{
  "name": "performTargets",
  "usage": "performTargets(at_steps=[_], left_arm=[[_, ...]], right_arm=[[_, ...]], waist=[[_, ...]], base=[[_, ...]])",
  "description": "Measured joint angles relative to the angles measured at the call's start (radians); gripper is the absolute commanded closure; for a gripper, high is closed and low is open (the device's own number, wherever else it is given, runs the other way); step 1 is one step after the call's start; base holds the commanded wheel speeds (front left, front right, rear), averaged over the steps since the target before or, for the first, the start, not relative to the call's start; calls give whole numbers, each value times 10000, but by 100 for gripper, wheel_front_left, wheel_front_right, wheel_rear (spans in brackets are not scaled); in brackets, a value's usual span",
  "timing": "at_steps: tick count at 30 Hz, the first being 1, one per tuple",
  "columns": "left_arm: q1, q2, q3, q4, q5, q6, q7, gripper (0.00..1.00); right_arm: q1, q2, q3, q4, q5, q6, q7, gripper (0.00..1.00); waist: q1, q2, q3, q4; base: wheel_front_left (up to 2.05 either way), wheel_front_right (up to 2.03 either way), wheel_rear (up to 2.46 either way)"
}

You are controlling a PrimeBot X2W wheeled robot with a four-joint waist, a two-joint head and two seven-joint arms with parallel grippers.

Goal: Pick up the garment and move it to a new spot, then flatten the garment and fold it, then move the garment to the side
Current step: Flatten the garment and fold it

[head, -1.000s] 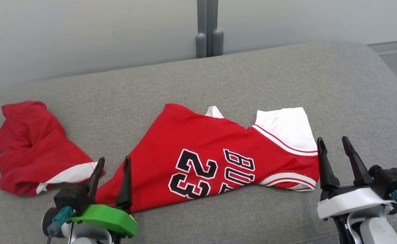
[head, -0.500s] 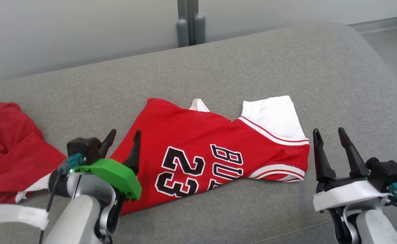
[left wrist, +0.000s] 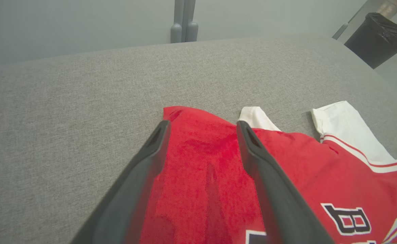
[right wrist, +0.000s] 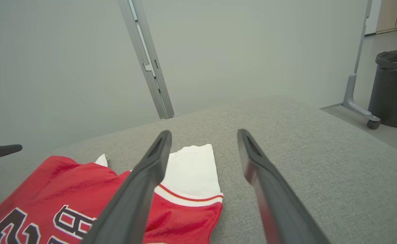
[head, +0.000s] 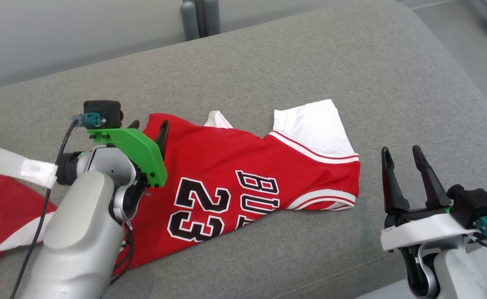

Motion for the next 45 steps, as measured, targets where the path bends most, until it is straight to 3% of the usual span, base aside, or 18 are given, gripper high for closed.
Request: performTargets(at_steps=[14,29,30,33,34,45], left_arm=[[-2114,-395,0,3173,-234,-514,334,0],[-3011,-449,-111,5359,-364,-957,428,0],[-3053,-472,-121,5430,-364,-993,420,11],[-3144,-495,-157,5712,-366,-1047,368,84],[-3144,-499,-167,5793,-368,-1076,322,100],[-3309,-790,-410,6027,-433,-1434,-828,100]], right_arm=[[-261,159,61,-63,15,0,0,0],[-406,176,58,-155,75,0,0,0],[-407,176,42,-159,75,0,0,0],[-410,176,35,-167,98,0,0,0],[-410,176,33,-171,104,0,0,0],[-400,180,-40,-128,21,0,0,0]], waist=[[0,0,670,-710],[0,0,1013,-928],[0,0,1025,-918],[0,0,1031,-893],[0,0,1021,-885],[0,0,778,-522]], base=[[0,0,0],[0,0,0],[0,0,0],[0,0,0],[0,0,0],[0,0,0]])
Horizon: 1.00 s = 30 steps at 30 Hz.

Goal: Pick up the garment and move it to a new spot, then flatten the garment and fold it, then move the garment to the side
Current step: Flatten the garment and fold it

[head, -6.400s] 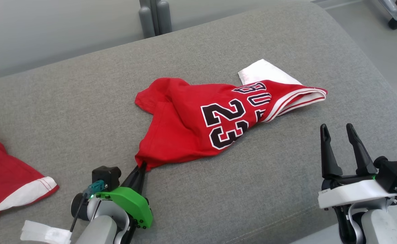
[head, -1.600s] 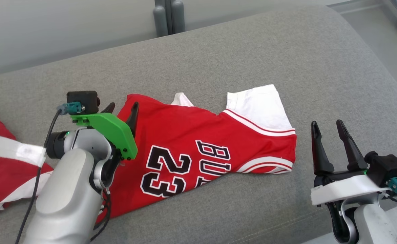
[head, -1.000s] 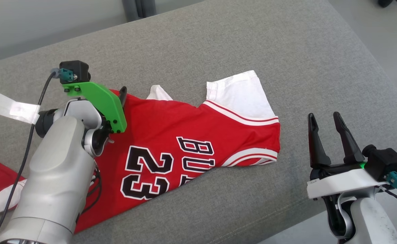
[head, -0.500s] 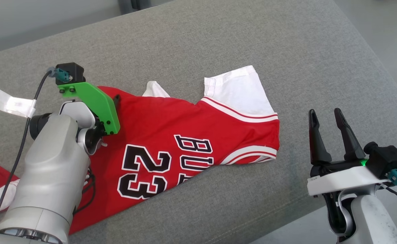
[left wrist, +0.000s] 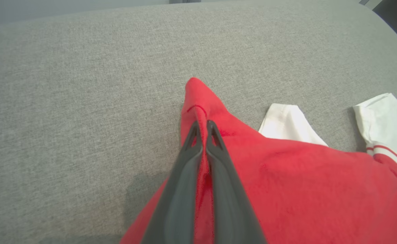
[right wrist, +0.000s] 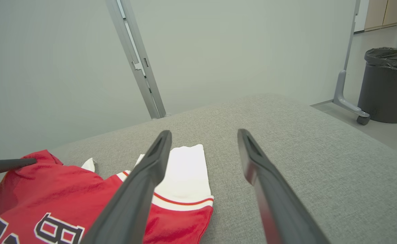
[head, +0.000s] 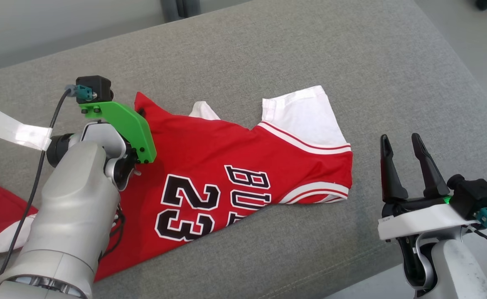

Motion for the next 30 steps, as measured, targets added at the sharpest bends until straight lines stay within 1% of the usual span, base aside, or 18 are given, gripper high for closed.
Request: performTargets(at_steps=[3,4,5,9,12,17,20,23,26,30], left_arm=[[10,-19,-105,-153,63,-48,-564,100],[59,6,-213,-309,161,-77,-1012,100],[143,15,-263,-366,226,-79,-1172,100],[837,48,-320,-708,247,-107,-1942,100],[1254,199,-349,-1135,303,-107,-2499,100],[2359,366,-466,-2370,422,104,-3258,100],[3168,518,-464,-3555,426,435,-3540,100],[4117,732,-374,-4997,447,963,-3680,100],[5216,1057,-293,-6473,453,1499,-3655,100],[6541,1352,-326,-8213,422,2159,-3254,100]], right_arm=[[30,4,-19,36,-33,0,0,0],[73,2,-31,63,-82,0,0,0],[109,6,-46,79,-90,0,0,0],[289,4,-73,136,-119,0,0,0],[403,6,-77,153,-150,0,0,0],[540,-38,-121,186,-159,0,0,0],[686,-81,-130,203,-159,0,0,0],[730,-128,-150,199,-157,0,0,0],[818,-171,-111,228,-155,0,-2,0],[831,-234,-105,265,-109,0,-2,0]], waist=[[0,0,-132,160],[0,0,-224,291],[0,0,-272,361],[0,0,-477,665],[0,0,-632,902],[0,0,-937,1226],[0,0,-1105,1400],[0,0,-1254,1547],[0,0,-1367,1673],[0,0,-1489,1799]], base=[[0,0,0],[0,0,0],[0,0,0],[0,0,0],[0,0,0],[0,0,0],[0,0,0],[0,0,0],[0,0,0],[0,0,0]])
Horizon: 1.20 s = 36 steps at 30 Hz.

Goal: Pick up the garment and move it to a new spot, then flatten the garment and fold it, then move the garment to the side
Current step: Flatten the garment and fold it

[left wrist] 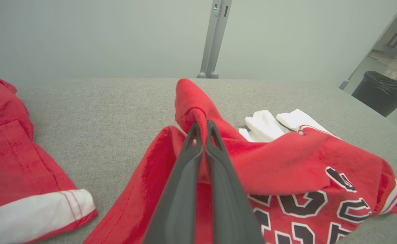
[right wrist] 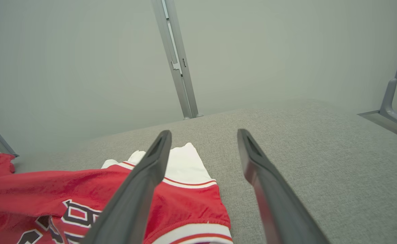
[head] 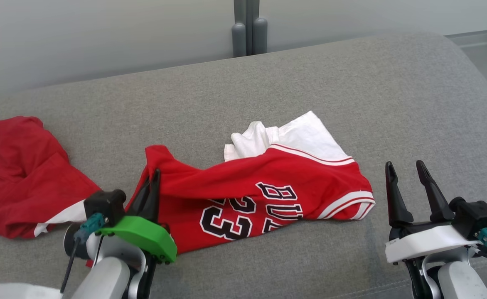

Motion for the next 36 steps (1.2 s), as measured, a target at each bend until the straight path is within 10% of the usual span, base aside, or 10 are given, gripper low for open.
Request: performTargets(at_steps=[15,18,36], left_arm=[[2032,171,-119,-1486,-207,907,284,100],[2053,134,-148,-1108,-291,976,439,0],[2085,573,140,-1758,-357,1302,416,0]], right_arm=[[-9,-84,-19,44,31,0,0,0],[-13,-98,-13,94,33,0,2,0],[80,-150,-21,134,44,0,2,0]], waist=[[0,0,8,445],[0,0,5,506],[0,0,-338,652]], base=[[0,0,0],[0,0,0],[0,0,0]])
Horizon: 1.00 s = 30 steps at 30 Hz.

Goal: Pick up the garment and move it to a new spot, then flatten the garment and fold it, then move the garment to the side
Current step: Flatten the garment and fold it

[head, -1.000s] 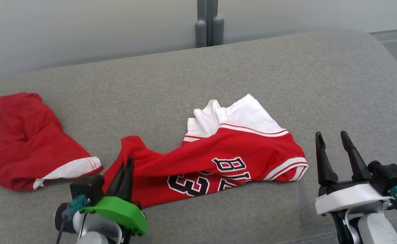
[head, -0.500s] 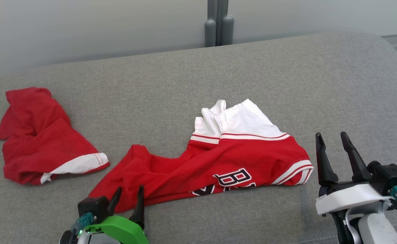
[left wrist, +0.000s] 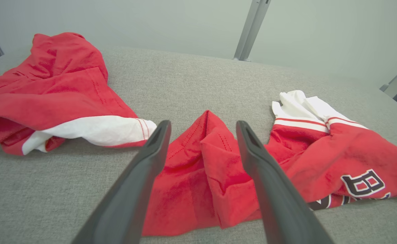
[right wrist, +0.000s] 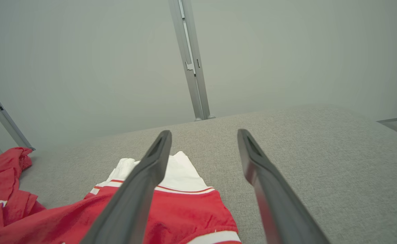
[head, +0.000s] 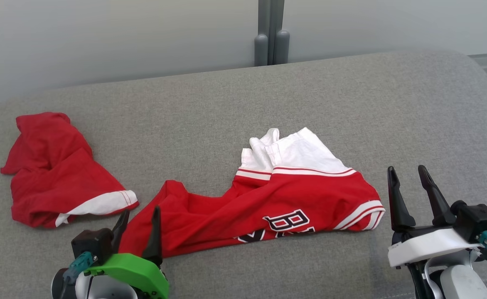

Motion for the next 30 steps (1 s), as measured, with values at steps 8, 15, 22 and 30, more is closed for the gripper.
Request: performTargets(at_steps=[8,15,22,30], left_arm=[[278,464,211,-1400,284,270,-274,0],[749,539,650,-1758,140,508,-719,0],[1102,353,717,-1776,77,560,-1060,0],[1102,341,775,-1674,284,537,-1202,0]], right_arm=[[156,-21,12,-75,12,0,0,0],[178,6,102,-111,13,0,0,0],[232,10,98,-111,29,0,0,0],[331,48,155,-102,29,0,-2,0]], waist=[[0,0,-172,-45],[0,0,-163,-61],[0,0,-173,-3],[0,0,-290,30]], base=[[0,0,0],[0,0,0],[0,0,0],[0,0,0]])
